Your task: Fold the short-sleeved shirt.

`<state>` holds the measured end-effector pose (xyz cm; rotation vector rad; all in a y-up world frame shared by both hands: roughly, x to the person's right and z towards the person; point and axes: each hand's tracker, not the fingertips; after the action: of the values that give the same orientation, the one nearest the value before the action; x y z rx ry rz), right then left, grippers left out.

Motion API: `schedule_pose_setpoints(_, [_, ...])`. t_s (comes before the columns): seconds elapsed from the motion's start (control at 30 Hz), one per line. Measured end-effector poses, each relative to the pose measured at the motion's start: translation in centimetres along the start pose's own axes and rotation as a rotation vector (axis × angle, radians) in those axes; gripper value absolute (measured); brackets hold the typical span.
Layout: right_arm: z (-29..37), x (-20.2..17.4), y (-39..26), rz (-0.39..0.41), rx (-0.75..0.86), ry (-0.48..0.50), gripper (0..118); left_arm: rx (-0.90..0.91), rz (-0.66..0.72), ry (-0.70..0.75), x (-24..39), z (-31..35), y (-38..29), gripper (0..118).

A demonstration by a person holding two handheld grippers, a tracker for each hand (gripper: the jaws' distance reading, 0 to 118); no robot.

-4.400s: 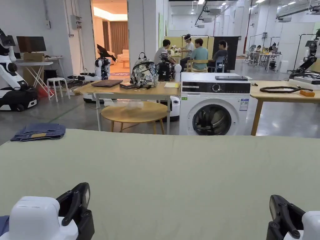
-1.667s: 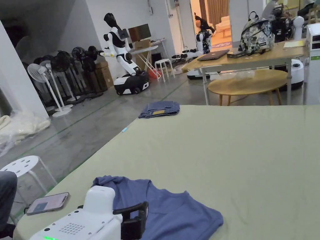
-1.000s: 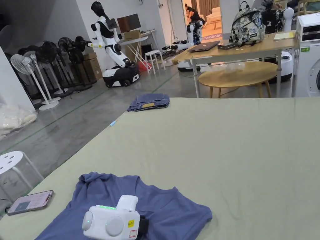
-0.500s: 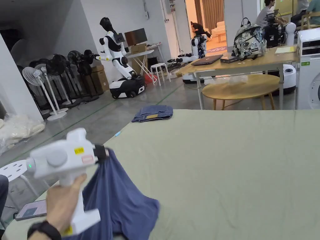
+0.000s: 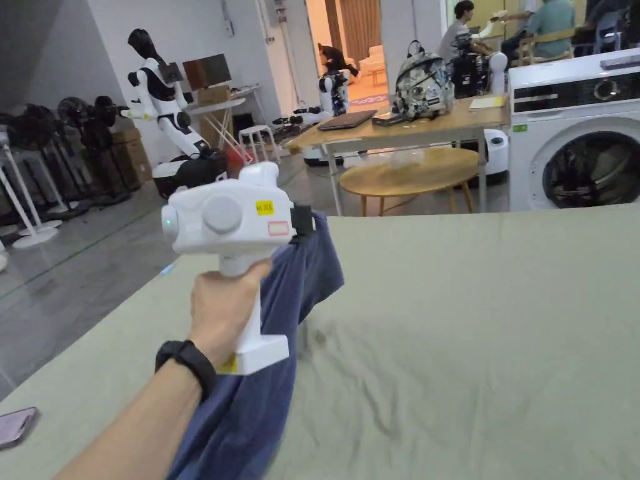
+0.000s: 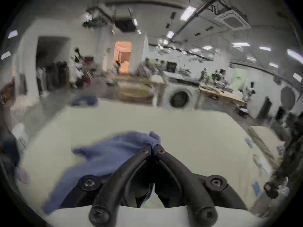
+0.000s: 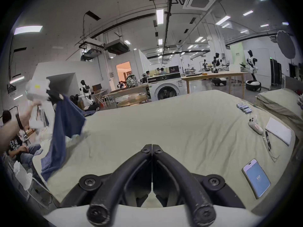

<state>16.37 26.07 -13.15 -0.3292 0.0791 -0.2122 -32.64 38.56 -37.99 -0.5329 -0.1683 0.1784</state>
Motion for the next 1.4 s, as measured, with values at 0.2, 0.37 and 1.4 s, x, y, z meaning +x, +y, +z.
schedule_pose_setpoints(0.2, [2.1, 2.7, -0.3, -0.014, 0.000, -0.081, 0, -0.285, 0.063, -0.283, 12.6, -8.2, -18.9, 0])
schedule_pose_setpoints(0.37, [3.7, 4.2, -0.2, 0.022, -0.029, -0.164, 0, -0.473, -0.032, -0.583, 25.4, -7.1, -30.9, 0])
schedule_pose_setpoints(1.4, [2.3, 0.2, 0.6, 0.115, -0.019, 0.006, 0, 0.227, -0.126, -0.068, 6.7, 17.8, -20.6, 0])
